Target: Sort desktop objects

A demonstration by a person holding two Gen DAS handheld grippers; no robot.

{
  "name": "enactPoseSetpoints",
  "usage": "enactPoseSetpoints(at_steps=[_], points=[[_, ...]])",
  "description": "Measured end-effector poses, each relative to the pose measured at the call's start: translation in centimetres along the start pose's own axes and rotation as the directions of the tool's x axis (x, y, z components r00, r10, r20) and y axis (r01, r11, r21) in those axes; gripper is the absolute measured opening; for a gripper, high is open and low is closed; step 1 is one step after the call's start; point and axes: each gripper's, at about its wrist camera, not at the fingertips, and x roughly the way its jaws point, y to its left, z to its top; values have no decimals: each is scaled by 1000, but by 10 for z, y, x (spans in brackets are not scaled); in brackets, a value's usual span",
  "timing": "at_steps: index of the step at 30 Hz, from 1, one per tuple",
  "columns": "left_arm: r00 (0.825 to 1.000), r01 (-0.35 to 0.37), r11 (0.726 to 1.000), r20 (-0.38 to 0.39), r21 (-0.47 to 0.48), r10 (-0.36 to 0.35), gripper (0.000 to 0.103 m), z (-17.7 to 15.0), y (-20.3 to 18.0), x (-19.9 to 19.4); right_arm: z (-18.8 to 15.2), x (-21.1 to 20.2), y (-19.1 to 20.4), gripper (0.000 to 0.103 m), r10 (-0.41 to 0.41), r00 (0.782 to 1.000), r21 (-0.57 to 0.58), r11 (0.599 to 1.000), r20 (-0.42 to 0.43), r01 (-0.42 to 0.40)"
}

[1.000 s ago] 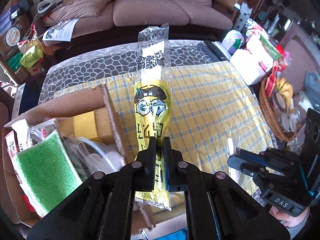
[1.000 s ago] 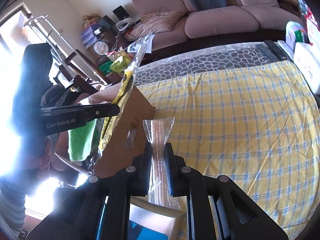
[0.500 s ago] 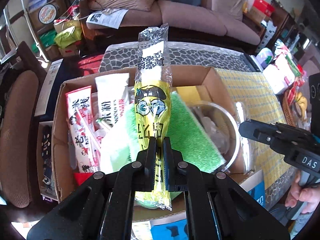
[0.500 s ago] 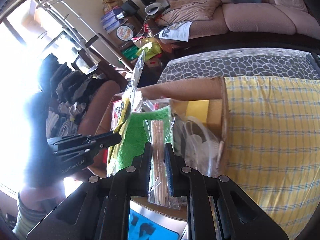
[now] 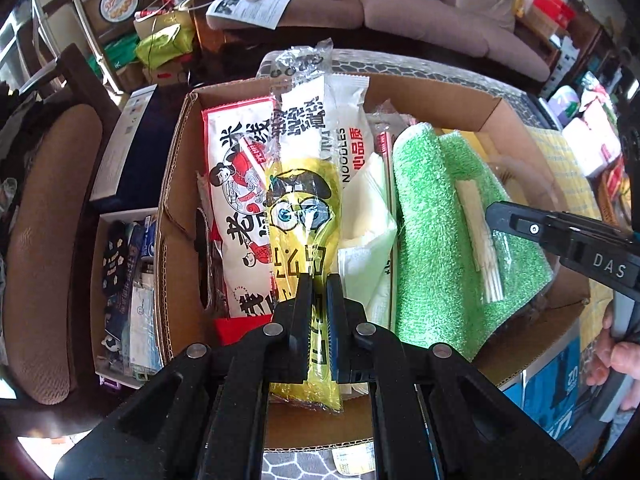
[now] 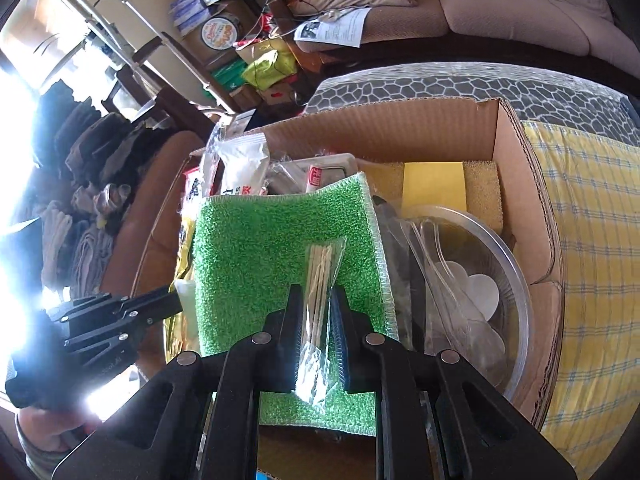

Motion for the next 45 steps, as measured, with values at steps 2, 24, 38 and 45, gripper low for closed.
enactPoseSetpoints(at_steps=[2, 24, 38, 45], points=[[1000, -12, 1000, 11, 2, 12, 7, -3, 0, 0, -2, -2, 2, 16, -14, 1000, -9, 1000, 7, 14], [986, 32, 998, 163, -52, -24, 103, -31, -9, -57, -35, -54, 17, 103, -190, 973, -81, 976, 133, 201], [950, 34, 996, 313, -81, -7, 103, -97, -66, -75, -107, -104, -29, 103, -286, 932, -17, 955, 221, 297], [952, 22, 998, 307, -66, 0, 103, -131, -101, -48, -148, -112, -46, 103, -328, 910, -29, 938, 252, 346]])
